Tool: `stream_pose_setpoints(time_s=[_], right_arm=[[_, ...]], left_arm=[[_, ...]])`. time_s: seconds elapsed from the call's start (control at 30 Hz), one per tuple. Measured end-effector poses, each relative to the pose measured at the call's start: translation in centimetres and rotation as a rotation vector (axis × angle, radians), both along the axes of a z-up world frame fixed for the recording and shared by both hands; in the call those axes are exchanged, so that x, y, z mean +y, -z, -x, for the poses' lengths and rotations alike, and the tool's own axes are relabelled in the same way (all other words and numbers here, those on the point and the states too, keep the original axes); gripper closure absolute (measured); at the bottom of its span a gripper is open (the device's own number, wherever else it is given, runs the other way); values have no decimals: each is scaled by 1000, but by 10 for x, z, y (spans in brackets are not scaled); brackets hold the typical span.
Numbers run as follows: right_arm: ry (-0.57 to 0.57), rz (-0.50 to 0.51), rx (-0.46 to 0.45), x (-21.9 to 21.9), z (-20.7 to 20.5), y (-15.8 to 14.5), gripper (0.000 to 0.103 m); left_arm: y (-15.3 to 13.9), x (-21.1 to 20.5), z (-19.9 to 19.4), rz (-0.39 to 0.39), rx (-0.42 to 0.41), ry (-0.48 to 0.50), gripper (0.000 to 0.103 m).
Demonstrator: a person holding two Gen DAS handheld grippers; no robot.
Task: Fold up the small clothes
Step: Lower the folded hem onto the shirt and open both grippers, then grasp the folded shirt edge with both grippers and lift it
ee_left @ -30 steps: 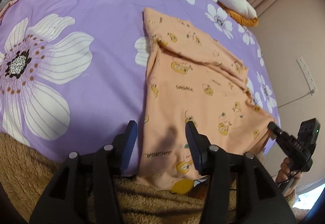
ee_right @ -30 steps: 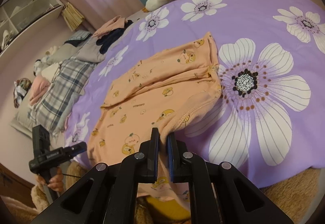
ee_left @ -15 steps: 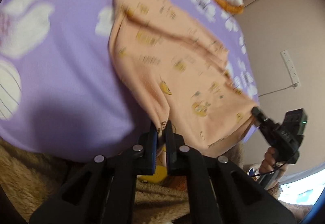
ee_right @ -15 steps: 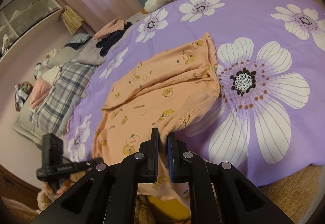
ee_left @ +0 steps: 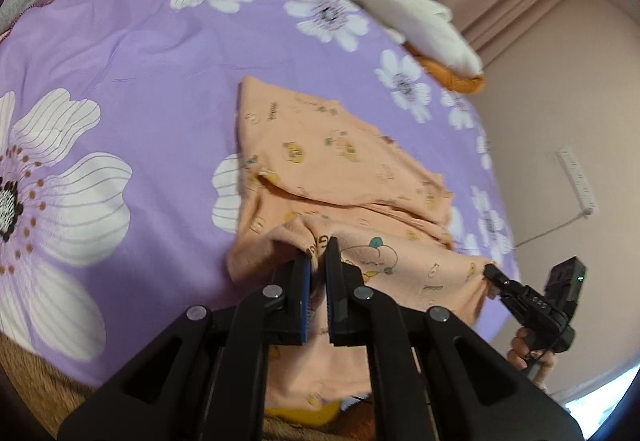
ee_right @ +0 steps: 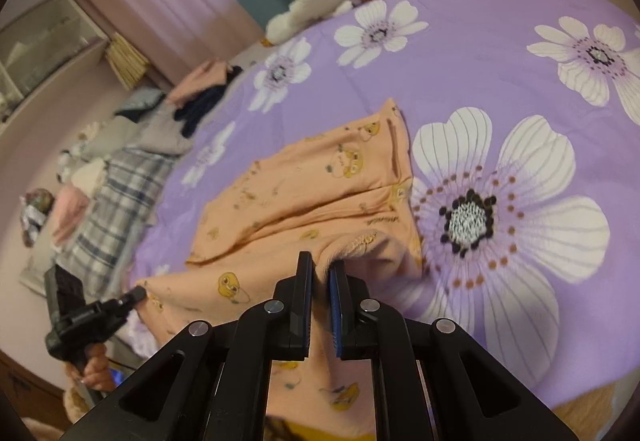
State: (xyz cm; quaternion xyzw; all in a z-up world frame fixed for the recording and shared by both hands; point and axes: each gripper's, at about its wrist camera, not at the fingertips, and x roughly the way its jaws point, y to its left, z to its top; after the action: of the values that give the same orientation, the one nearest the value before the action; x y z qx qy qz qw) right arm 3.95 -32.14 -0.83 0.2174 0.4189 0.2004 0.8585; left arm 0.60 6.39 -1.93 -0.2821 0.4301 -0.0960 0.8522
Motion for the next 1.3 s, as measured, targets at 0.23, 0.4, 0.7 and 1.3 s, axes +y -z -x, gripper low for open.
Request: stream_pose_setpoints(time_s=[0.23, 0.4, 0.7, 1.3], right_arm=[[36, 106, 107, 16, -46, 39, 94], [45, 117, 135, 16, -54, 53, 94], [64, 105, 108, 1, -34, 34, 61], [27, 121, 158, 1, 27, 47, 47]], left_arm=[[33, -3, -42, -139, 92, -21, 96], [51, -2, -48, -145, 119, -17, 93], [30, 11, -24, -55, 96, -35, 41], [47, -17, 35, -40, 132, 87, 38]])
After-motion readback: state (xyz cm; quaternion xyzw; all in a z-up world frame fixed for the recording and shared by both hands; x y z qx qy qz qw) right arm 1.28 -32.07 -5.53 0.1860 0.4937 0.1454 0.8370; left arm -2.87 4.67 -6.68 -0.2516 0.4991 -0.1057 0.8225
